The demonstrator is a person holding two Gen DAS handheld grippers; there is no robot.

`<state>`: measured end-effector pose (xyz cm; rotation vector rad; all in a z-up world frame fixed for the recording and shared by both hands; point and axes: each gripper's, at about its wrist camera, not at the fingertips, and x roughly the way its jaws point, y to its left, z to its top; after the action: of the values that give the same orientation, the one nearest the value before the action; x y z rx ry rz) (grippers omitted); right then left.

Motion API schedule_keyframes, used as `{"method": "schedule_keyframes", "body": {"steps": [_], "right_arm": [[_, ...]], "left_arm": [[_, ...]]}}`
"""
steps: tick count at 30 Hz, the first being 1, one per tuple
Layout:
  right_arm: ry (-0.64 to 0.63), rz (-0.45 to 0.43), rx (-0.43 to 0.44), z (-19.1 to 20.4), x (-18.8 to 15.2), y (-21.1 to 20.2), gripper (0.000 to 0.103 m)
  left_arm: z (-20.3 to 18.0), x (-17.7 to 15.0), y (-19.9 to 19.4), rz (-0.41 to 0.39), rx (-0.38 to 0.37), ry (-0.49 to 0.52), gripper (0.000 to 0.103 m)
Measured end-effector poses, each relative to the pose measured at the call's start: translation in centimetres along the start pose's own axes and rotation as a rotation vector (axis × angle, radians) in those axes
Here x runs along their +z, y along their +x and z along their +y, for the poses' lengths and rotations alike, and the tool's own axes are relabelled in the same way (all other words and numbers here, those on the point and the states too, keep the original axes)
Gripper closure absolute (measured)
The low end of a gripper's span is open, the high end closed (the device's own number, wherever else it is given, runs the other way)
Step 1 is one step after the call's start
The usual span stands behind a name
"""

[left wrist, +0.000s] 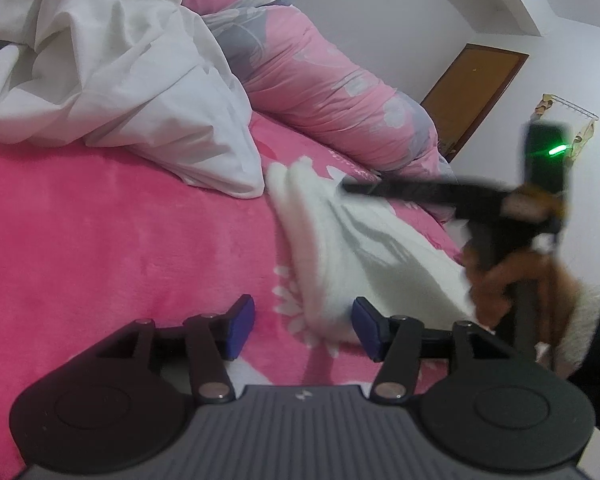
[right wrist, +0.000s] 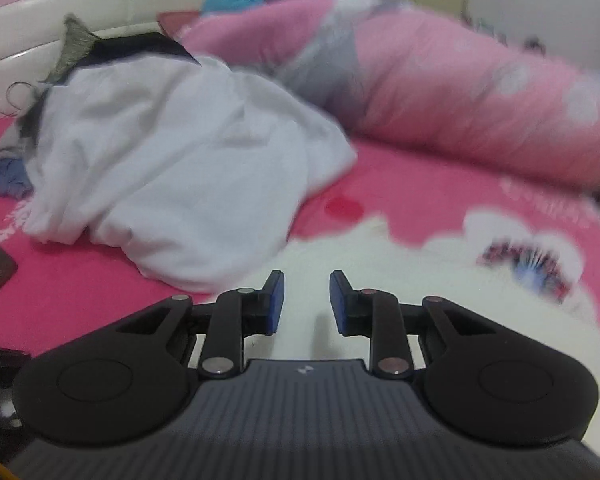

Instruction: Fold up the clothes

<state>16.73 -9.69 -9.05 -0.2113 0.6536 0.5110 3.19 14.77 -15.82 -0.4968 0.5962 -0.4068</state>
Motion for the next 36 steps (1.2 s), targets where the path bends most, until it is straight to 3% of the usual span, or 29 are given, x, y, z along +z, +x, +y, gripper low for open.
{"method": "schedule_keyframes", "body": {"steps": [1, 3, 10, 13, 15, 21, 24, 26, 29, 34, 36], "right_arm": [[-0.014, 0.056, 0.008, 0.2, -1.1, 1.6, 0.079], [-0.055, 0.042, 0.001, 0.6, -1.5, 1.9, 0.078], [-0.013, -0.03, 0.035, -0.6, 3.5, 2.1, 0.08], [0.024, 0.05, 0.071, -0.6, 2.5, 6.1, 0.08], [0.012, 0.058, 0.082, -0.3, 2.0, 7.4, 0.079], [0.106, -0.009, 0.101, -2.3, 4.4, 6.6, 0.081], [0.175, 0.082, 0.075, -3.1, 3.4, 10.2, 0.081], [0.209, 0.088, 0.097, -3.6, 3.7, 10.7, 0.081], [0.208, 0.083, 0.086, -3.7, 4.6, 9.1, 0.081], [0.322, -0.076, 0.081, -5.6, 3.1, 0.8, 0.081], [0.318, -0.114, 0.039, -6.9, 1.4, -3.0, 0.081]], "left_arm": [[0.0, 0.0, 0.0, -0.001, -0.001, 0.002, 0.047], [0.0, -0.1, -0.1, -0.004, -0.003, 0.005, 0.047], [0.0, -0.3, 0.1, -0.012, -0.012, 0.018, 0.045], [0.1, -0.3, 0.1, -0.015, -0.019, 0.017, 0.045], [0.2, -0.3, 0.0, -0.018, -0.025, 0.016, 0.045], [0.1, -0.5, -0.1, -0.024, -0.039, 0.02, 0.042], [0.1, -0.7, -0.3, -0.023, -0.038, 0.021, 0.043], [0.1, -0.7, -0.3, -0.024, -0.035, 0.025, 0.042], [-0.2, -0.6, -0.4, -0.024, -0.023, 0.031, 0.043], [-1.3, -0.4, -1.3, -0.041, 0.024, 0.05, 0.041], [-2.0, 0.0, -2.0, -0.061, 0.033, 0.07, 0.041]]}}
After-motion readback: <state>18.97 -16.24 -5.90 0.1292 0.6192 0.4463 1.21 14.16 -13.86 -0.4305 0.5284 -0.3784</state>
